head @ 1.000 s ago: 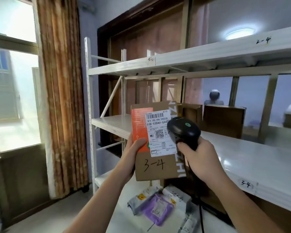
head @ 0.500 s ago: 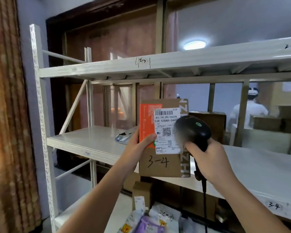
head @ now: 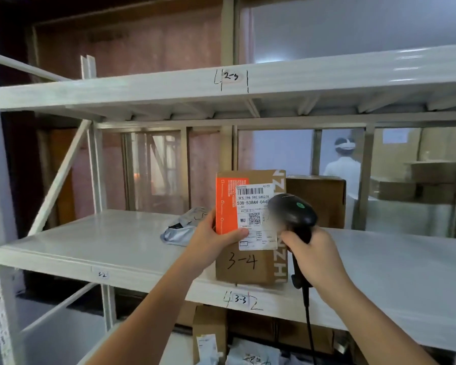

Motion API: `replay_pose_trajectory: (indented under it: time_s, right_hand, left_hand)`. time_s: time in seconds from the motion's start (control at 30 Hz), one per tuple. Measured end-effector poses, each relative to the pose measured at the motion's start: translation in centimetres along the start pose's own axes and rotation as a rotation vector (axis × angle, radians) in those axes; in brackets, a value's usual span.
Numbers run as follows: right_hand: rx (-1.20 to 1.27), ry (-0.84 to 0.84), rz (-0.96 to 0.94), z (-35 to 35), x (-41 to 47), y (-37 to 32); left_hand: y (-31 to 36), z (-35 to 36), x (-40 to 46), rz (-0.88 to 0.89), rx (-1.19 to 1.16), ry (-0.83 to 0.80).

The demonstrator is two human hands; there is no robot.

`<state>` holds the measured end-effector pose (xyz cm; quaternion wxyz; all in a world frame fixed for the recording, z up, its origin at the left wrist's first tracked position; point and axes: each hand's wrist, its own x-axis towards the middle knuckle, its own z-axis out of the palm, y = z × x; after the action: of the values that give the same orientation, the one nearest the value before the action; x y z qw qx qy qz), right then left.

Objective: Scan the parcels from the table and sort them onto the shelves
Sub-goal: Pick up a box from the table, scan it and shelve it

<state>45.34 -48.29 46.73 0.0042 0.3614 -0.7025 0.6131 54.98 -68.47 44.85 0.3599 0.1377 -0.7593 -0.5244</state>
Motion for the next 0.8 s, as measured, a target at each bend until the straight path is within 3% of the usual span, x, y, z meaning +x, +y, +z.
replay_pose_trajectory:
  time_s: [0.37, 0.8]
  right_hand:
    - [-0.107, 0.084, 0.061, 8.7, 1.5, -0.2]
    - [-0.207, -0.018, 0.112, 10.9, 4.4, -0.9]
  left_hand:
    - [-4.8, -5.1, 5.4, 0.033, 0.051, -0.088]
    - [-6.4, -5.8, 9.3, 0.046, 0.028, -0.085]
